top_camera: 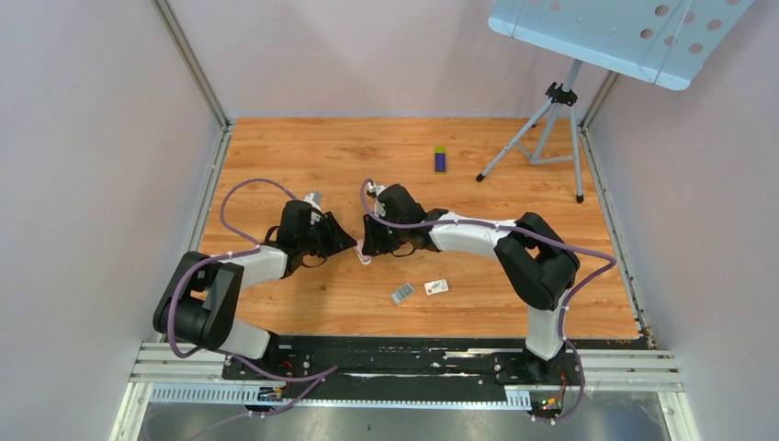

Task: Load the staples into the stapler

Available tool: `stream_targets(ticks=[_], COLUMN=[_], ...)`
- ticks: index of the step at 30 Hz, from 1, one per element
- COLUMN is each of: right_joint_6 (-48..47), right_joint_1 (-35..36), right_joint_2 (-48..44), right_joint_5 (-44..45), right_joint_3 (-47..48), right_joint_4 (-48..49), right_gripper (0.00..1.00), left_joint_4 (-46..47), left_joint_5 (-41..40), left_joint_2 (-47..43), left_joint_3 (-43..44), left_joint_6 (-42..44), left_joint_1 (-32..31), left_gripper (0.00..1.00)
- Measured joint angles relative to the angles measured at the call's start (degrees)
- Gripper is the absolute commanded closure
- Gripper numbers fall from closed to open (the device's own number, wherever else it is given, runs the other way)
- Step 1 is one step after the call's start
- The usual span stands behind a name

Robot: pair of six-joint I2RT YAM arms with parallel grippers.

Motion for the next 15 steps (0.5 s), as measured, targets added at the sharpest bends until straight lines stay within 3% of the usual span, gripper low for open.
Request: stream_targets(ticks=[15], right_joint_6=[2.3], right_joint_1=[0.0], right_joint_2=[0.3], right_joint_5=[-1.0], right_joint_3=[-5.9], right_joint_4=[10.3], right_gripper=[0.73], left_joint_4=[5.6], left_joint_5=[0.5], left_joint_2=[2.4], left_joint_3=[-0.9], left_joint_6=[-1.1], left_joint_1=[-0.3], left_gripper=[0.70])
